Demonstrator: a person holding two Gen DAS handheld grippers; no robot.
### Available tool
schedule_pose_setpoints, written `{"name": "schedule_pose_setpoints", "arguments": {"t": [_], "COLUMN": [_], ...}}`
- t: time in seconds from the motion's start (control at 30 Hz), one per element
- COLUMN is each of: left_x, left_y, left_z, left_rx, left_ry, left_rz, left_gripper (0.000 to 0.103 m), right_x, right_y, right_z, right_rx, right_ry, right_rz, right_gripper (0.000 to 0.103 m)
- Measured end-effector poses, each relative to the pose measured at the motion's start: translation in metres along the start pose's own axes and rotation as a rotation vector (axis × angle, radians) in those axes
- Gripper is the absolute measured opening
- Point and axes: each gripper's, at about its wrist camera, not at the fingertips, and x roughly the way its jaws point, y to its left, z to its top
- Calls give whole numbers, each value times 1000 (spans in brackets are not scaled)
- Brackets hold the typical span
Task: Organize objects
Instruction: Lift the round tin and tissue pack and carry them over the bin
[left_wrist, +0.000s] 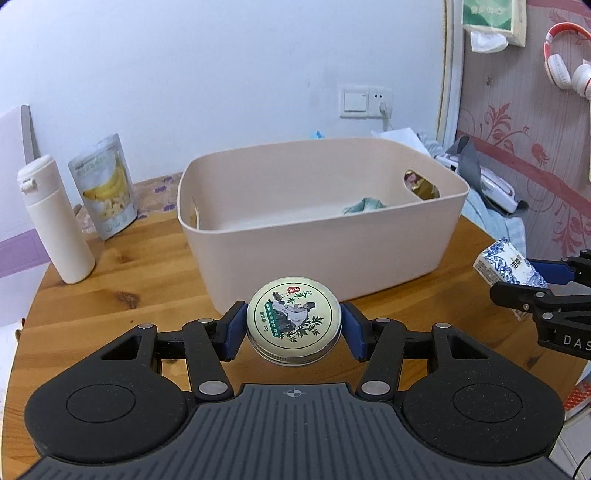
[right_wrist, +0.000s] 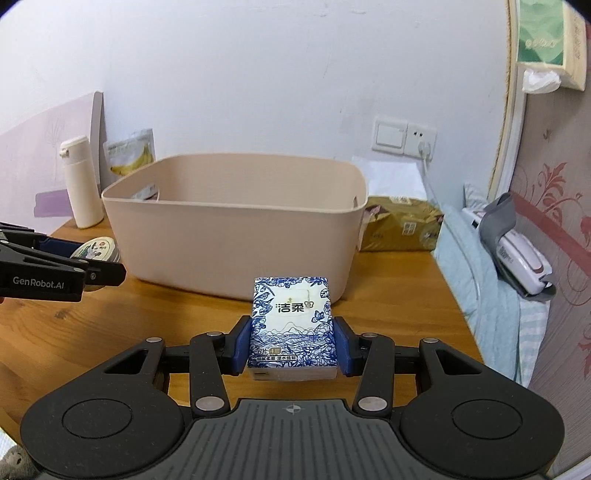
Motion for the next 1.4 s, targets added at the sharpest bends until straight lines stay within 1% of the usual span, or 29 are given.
{"name": "schedule_pose_setpoints", "arguments": {"t": [0.33,0.63,1.1,1.4], "left_x": [-13,-14,3,24], "left_y": [5,5,10,17], "left_z": [21,40,67,78], "left_rx": [2,23,23,20], "left_ry": [-69,-119,-150,-143], "left_rz": [8,16,10,15], "left_gripper": [56,56,56,56], "right_x": [-15,-14,1,19], "right_y": [-7,-13,-19,-18], "right_z": [15,26,55,68], "right_rx": [2,23,38,58], "right_ry": [-64,-99,-140,-149], "right_rz": [-22,-41,-44,-30], "right_gripper": [43,43,43,43]}}
